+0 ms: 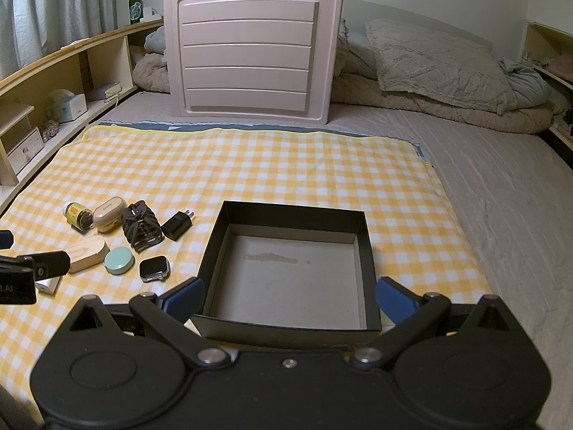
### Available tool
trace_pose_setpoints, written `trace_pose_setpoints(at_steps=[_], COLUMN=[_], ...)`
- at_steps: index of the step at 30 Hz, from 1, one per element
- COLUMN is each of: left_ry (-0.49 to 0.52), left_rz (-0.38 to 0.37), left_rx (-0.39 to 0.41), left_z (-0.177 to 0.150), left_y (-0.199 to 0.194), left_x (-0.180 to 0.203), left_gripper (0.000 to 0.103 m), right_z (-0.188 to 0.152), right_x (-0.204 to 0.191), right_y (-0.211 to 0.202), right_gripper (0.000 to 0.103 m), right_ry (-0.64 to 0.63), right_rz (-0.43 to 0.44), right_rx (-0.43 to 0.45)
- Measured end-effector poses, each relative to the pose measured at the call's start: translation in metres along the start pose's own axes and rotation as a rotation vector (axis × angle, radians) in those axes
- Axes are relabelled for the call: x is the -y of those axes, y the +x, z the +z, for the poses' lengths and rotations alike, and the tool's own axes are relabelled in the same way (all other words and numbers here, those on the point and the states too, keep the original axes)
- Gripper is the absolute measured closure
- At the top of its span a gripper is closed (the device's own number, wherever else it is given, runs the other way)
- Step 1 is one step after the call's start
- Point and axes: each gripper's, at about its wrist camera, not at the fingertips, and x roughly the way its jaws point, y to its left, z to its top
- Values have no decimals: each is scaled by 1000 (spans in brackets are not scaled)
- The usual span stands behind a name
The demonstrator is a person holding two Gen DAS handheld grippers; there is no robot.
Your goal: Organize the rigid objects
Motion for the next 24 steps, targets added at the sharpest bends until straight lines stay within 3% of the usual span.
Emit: trace_pose_setpoints(at_steps=[13,24], left_ry=[23,14], left_rz=[5,25], left_rx=[72,118], left_z=[13,37], left_y=[-26,-31], left_x=[6,-6], left_gripper=[0,0], right_z=[17,55], right_x=[12,47], right_y=[-28,-14], right_gripper=[0,0], right_ry=[-3,68], right_rz=[-1,10], right_rx=[81,113])
